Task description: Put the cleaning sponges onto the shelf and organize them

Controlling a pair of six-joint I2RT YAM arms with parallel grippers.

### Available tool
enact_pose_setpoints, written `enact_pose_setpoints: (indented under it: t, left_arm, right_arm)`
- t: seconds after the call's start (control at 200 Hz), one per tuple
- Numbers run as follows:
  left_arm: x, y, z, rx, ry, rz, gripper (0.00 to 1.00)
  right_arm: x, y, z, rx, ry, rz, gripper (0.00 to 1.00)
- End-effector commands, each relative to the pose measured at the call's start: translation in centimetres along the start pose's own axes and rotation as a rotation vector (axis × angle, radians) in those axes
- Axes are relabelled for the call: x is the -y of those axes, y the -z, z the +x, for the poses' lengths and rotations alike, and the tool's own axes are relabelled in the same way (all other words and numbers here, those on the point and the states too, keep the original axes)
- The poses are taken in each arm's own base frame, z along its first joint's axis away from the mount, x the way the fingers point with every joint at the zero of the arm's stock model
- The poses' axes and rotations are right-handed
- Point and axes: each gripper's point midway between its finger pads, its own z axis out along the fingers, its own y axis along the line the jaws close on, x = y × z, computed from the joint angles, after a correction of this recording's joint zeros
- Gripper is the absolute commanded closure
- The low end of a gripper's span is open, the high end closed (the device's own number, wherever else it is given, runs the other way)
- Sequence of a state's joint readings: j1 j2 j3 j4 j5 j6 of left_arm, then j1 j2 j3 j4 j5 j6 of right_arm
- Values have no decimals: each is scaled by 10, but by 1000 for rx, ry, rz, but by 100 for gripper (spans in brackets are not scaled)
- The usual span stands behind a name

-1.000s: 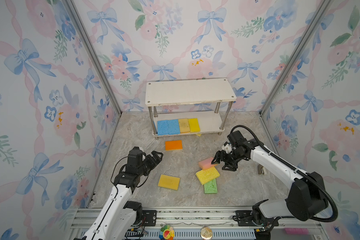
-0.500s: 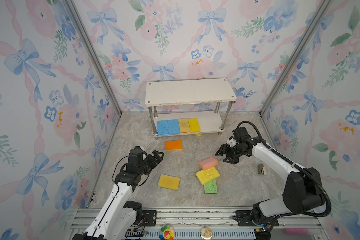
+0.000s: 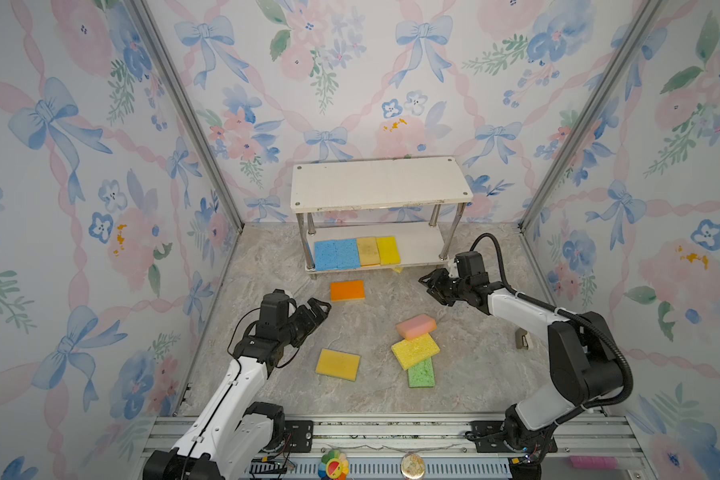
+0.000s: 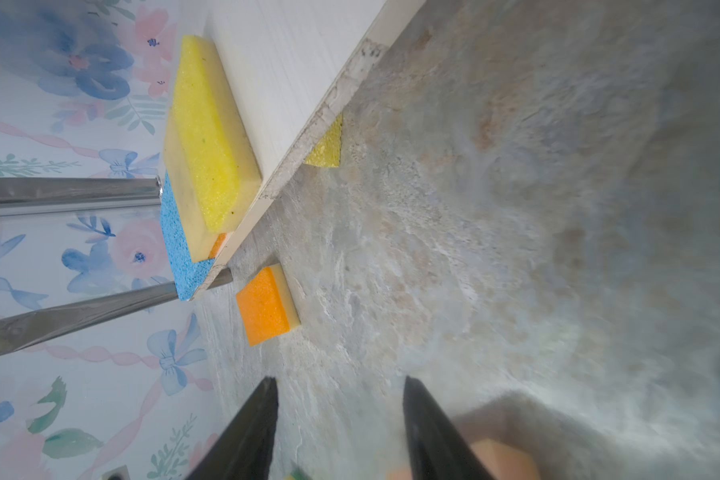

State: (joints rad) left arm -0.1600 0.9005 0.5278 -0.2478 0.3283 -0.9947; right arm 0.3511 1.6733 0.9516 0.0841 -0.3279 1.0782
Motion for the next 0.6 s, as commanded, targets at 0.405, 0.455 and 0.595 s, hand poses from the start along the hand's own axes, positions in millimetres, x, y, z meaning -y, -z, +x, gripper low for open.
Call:
enact_pose_setpoints:
  t: [0.405, 0.455, 0.595]
  left_arm:
    - [4, 4, -3, 6, -42, 37, 2]
    - [3, 5, -4, 9, -41, 38, 2]
    - [0, 5, -3, 8, -42, 34, 2]
  right_arm:
    - [5, -88, -23, 139, -173, -78, 53]
    - [6, -91, -24, 140, -176, -66, 53]
    - [10, -104, -27, 136, -180, -48, 53]
